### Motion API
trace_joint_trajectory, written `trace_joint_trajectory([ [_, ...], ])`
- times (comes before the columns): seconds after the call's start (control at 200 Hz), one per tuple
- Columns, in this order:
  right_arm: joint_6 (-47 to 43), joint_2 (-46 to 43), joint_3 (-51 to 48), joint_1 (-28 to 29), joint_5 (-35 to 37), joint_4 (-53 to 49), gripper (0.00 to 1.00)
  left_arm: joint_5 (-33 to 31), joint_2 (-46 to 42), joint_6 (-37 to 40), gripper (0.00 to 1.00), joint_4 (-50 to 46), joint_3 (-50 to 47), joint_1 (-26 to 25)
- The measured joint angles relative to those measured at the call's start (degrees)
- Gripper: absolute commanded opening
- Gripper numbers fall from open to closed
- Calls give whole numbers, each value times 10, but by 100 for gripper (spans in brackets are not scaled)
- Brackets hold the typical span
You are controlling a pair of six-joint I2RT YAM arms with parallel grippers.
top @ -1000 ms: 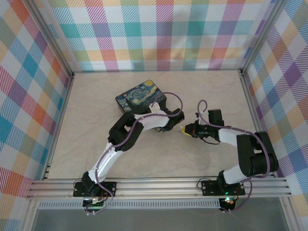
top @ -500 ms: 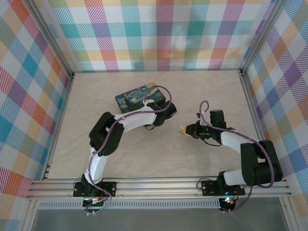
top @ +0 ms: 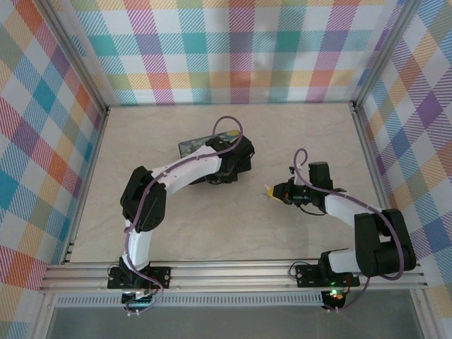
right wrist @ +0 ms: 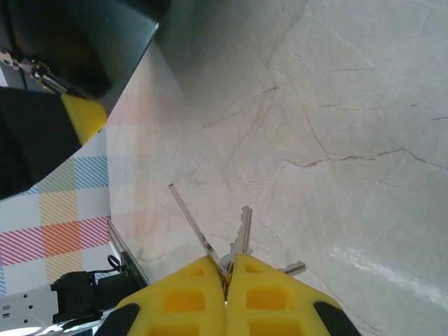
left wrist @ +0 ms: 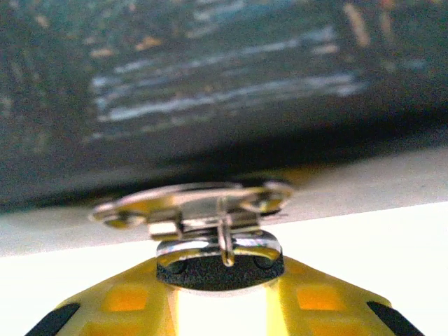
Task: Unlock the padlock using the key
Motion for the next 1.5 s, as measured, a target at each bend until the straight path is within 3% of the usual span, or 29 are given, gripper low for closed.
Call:
trace_joint_trajectory([
  [0.505,-1,-19,-9,11,-25,3,0,149,-26,0,6,-134,90,12],
  [0.72,38,-67,-21,100,-28,48,0,208,-26,-38,6,-132,90,25],
  [0.98,101,-73,-21,210,29,99,0,254,-31,-80,6,-120,75,31],
  [1.5,169,17,16,266,76,208,0,272,-75,-111,4,-71,4,54],
])
